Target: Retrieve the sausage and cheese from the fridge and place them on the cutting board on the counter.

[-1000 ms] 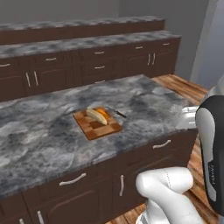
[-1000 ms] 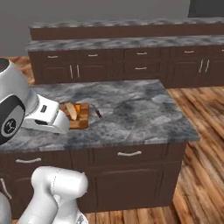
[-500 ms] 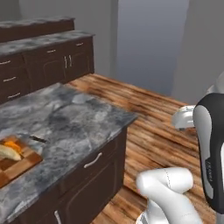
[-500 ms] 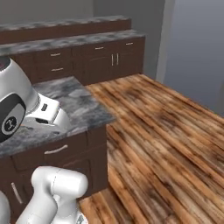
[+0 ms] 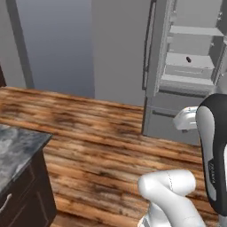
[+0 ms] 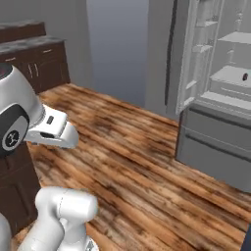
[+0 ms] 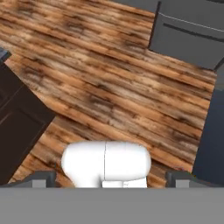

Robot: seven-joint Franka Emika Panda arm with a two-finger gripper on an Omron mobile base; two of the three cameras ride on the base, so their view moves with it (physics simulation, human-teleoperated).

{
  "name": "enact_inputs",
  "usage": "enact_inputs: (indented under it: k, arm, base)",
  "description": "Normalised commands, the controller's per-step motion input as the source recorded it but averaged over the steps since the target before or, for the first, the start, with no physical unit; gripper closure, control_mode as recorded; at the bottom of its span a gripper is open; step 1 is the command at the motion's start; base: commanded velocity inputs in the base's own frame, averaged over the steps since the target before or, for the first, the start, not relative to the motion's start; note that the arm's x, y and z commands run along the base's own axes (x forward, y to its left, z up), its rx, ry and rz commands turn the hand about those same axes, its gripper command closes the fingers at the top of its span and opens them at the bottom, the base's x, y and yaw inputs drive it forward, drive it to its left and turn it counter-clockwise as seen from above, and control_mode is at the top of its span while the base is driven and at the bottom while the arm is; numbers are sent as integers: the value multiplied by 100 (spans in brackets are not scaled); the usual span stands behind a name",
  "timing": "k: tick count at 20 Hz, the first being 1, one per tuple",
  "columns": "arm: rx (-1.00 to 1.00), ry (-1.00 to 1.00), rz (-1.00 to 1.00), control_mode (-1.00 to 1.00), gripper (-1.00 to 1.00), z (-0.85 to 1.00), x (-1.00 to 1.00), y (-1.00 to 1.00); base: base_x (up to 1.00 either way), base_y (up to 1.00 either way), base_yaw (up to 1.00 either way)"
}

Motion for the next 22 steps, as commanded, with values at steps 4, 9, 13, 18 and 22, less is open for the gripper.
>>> enact_inputs:
  k: [4,9,13,18,22]
  arm:
    - [0,0,0,100,-100,0,0,0]
    - [0,0,0,100,-100,0,0,0]
    - [0,0,0,100,-100,0,0,0]
    - [0,0,0,100,-100,0,0,0]
    - [0,0,0,100,-100,0,0,0]
  base:
    - [0,-98,-64]
    - [25,-36,-35]
    - [43,13,-11]
    - [66,11,-6]
    - [97,0,-7]
